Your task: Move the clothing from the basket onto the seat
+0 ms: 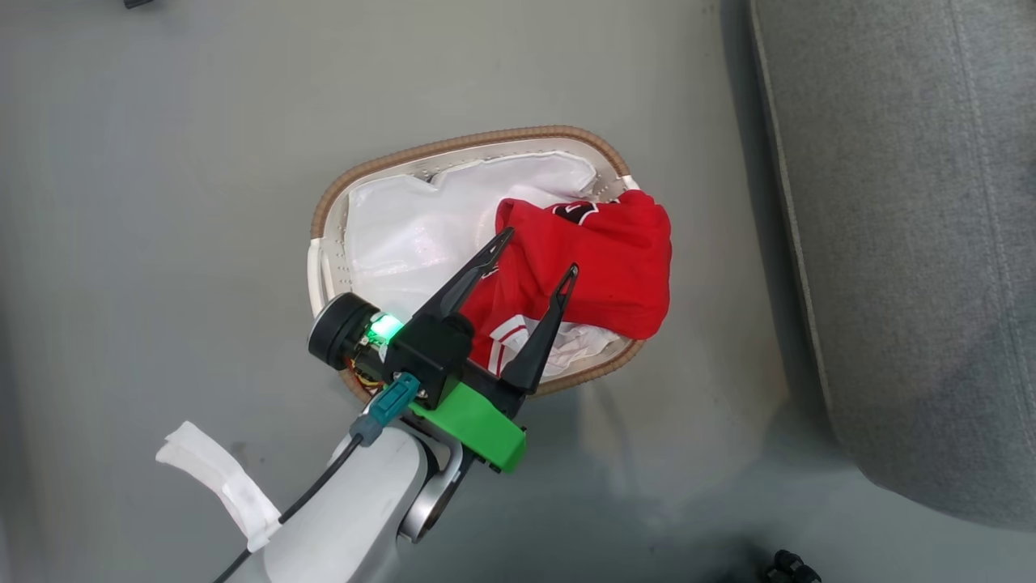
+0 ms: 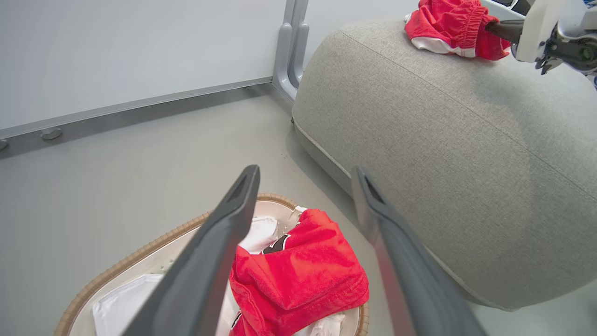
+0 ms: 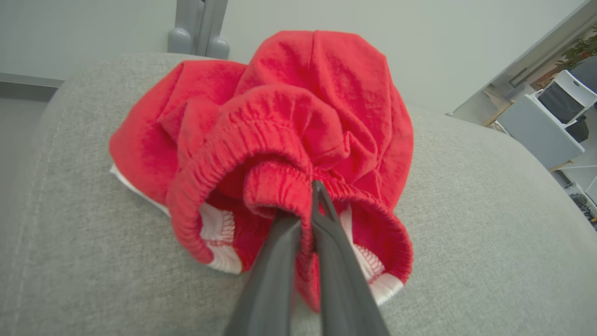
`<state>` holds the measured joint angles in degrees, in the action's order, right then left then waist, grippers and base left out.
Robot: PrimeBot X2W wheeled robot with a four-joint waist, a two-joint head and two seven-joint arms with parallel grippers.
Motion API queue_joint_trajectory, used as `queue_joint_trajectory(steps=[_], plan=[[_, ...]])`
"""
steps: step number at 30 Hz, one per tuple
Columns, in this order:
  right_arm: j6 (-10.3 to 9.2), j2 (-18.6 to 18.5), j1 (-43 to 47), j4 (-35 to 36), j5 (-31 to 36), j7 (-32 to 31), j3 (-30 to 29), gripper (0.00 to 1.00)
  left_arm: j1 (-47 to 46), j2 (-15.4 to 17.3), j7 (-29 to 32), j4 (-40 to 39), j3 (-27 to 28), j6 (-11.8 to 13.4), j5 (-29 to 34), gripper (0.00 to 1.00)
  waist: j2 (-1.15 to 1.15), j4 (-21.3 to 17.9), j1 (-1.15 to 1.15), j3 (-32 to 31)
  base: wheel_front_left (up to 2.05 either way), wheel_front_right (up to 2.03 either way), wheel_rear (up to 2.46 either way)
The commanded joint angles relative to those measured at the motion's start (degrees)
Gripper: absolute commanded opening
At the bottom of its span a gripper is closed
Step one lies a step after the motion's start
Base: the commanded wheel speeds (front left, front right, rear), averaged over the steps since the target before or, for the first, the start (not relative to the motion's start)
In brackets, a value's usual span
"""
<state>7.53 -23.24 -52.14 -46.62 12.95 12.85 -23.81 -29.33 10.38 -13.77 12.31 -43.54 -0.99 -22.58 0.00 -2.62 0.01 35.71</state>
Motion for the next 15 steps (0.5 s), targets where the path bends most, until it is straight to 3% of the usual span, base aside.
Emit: queue_joint_trajectory(steps=[1, 3, 4, 15], plan=[[-0.08, 0.44, 0.64, 0.06, -0.01, 0.93, -1.01, 0.31, -0.52, 0.53, -0.28, 0.05, 0.18, 0.25, -0.25, 1.00, 0.00, -0.68, -0.01, -0.29, 0.00, 0.00, 0.00], [-0.08, 2.07, 1.65, 0.16, -0.05, 1.58, -1.33, 0.58, -0.40, 0.77, -0.22, 0.26, 0.32, 0.43, -0.44, 1.00, 0.00, -1.18, -0.01, -0.71, 0.00, 0.00, 0.00], [-0.08, 2.55, 2.08, 0.33, 0.23, 1.88, -1.12, 1.00, -0.33, 0.84, -0.22, 0.37, 0.37, 0.37, -0.58, 1.00, 0.00, -1.40, -0.01, -0.96, 0.00, 0.00, 0.00], [-0.08, 7.75, 10.53, 9.28, -1.83, 2.39, 1.39, 1.00, 1.15, 0.67, -1.16, 2.23, 2.83, 0.85, -1.86, 1.00, 0.00, -3.26, -0.01, -6.80, 0.00, 0.00, 0.00]])
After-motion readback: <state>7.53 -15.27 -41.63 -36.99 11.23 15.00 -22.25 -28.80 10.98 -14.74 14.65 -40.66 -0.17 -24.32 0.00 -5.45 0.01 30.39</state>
